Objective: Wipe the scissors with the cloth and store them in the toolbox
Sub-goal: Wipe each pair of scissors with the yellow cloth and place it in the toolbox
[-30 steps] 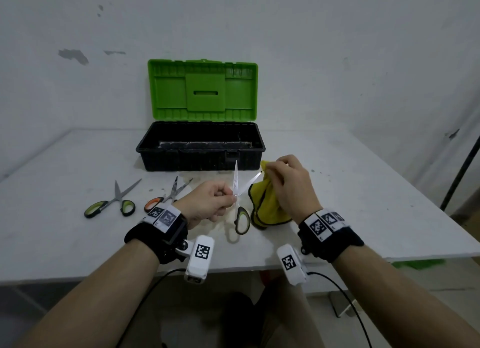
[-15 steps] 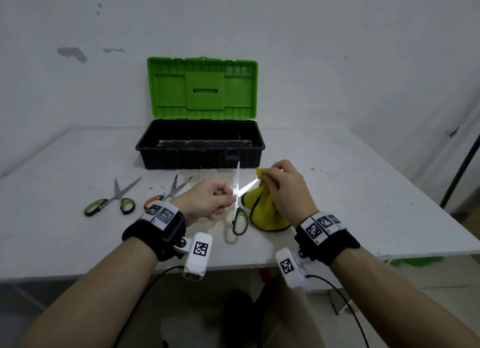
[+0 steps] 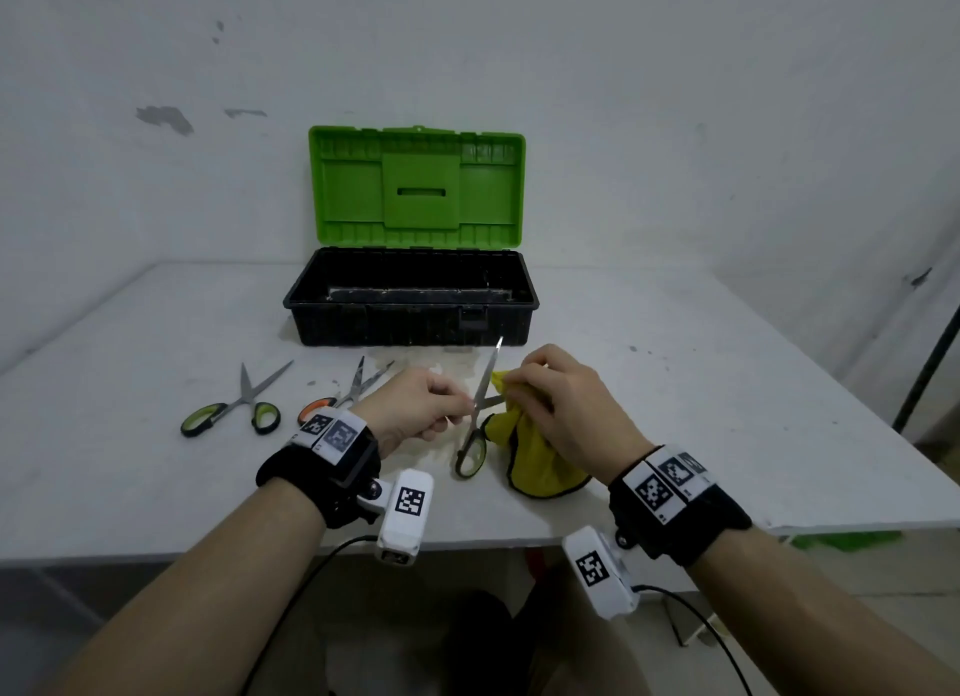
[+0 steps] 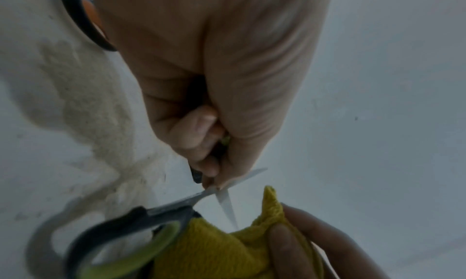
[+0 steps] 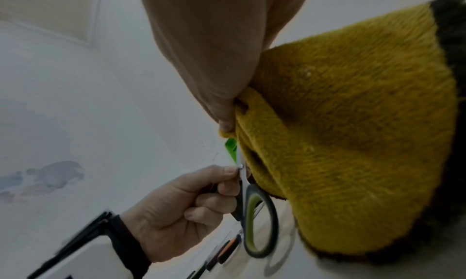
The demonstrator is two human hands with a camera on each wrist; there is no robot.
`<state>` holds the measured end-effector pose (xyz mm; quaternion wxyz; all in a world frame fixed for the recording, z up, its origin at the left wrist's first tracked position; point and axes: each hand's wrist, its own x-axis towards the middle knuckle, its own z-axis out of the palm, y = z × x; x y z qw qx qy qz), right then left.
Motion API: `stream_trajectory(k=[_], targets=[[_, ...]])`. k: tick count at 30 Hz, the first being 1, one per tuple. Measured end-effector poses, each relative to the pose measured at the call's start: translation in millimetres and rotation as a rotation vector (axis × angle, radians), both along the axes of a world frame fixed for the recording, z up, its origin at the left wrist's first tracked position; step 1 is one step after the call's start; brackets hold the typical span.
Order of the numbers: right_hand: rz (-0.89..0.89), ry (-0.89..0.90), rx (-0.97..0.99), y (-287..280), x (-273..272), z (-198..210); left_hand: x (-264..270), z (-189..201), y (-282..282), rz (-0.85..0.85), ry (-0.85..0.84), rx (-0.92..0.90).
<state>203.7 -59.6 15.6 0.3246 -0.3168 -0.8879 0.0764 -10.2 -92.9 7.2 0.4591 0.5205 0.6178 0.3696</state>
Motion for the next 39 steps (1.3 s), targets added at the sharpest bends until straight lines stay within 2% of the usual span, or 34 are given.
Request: stream_trajectory(k=[4, 9, 14, 20, 22, 26, 29, 34, 37, 39], targets=[[0.069, -0.124, 0.07, -1.9, -5.4, 2.4, -5.7, 3.0, -3.0, -0.05, -0.02, -0.033], [0.132, -0.179, 0.194, -4.2, -14.3, 3.9, -10.2, 9.2, -9.0, -0.188, 0.002, -0.054], [0.118, -0.228, 0.204, -4.6, -18.4, 3.5, -7.5, 13.8, -15.6, -0.26, 0.054, -0.019], [-0.115, 0.024, 0.053, 10.4, -18.2, 12.6, -4.6, 9.9, -14.5, -0.261, 0.1, -0.04], [-0.116, 0.077, 0.063, 8.2, -17.5, 14.1, -5.1, 9.9, -13.8, -0.236, 0.081, -0.05], [0.014, -0.071, 0.115, -9.9, -17.4, 7.7, -5.3, 9.9, -12.0, -0.191, 0.054, -0.021], [0.002, -0.148, 0.132, -12.4, -19.1, 3.2, -1.0, 9.4, -11.6, -0.199, 0.087, 0.012], [-0.164, 0.071, 0.033, 8.7, -18.0, 12.7, 3.6, 7.5, -15.6, -0.242, 0.193, 0.033], [-0.21, 0.151, -0.004, 13.0, -14.1, 19.1, 2.4, 5.9, -16.1, -0.233, 0.131, 0.025], [-0.148, 0.138, 0.018, 3.8, -11.9, 19.5, -1.2, 7.1, -16.4, -0.214, 0.075, 0.012]])
